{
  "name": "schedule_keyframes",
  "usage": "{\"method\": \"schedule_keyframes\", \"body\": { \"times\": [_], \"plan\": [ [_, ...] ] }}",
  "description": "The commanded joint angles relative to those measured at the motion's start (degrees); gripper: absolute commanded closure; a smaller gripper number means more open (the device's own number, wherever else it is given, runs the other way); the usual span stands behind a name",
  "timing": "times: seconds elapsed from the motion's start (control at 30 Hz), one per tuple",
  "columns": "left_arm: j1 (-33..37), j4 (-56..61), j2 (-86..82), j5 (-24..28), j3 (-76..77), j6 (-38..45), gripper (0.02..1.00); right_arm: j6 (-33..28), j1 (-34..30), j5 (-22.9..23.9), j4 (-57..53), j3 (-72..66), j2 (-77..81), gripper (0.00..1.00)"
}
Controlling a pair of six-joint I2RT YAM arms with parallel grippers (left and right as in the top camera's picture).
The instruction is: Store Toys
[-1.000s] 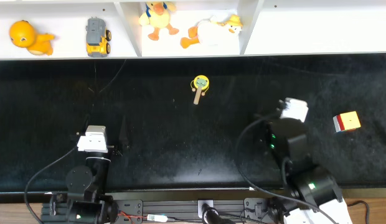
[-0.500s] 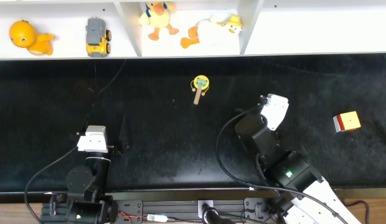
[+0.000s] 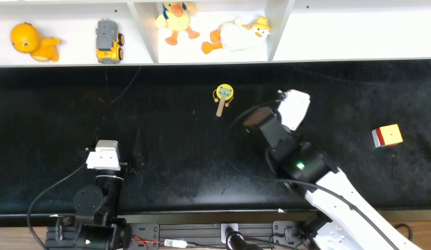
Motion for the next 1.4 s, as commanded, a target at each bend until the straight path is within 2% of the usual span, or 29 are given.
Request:
{"method": "schedule_keyframes", "body": {
  "times": [0.03,0.2,0.4,0.6,0.8,1.27,1.4],
  "plan": [
    [-0.3,0.0,-0.8,0.3,-0.2,0.6,0.02,0.5,2.0,-1.6,1.2,3.6,5.4,0.005],
    [-0.3,0.0,-0.8,0.3,-0.2,0.6,0.02,0.7,3.1,-3.5,3.7,4.8,11.9,0.003],
    [-0.3,0.0,-0.8,0.3,-0.2,0.6,0.02,1.6,3.2,-8.7,8.0,6.8,19.0,0.005],
    [-0.3,0.0,-0.8,0.3,-0.2,0.6,0.02,1.5,4.7,-8.7,9.8,11.2,26.2,0.003],
    [-0.3,0.0,-0.8,0.3,-0.2,0.6,0.023,1.5,5.2,-11.1,9.6,16.1,34.0,0.005],
    [-0.3,0.0,-0.8,0.3,-0.2,0.6,0.02,1.9,5.1,-11.0,8.8,21.7,44.7,0.005],
    [-0.3,0.0,-0.8,0.3,-0.2,0.6,0.02,2.0,4.7,-10.7,8.8,21.7,45.0,0.097]
  ]
}}
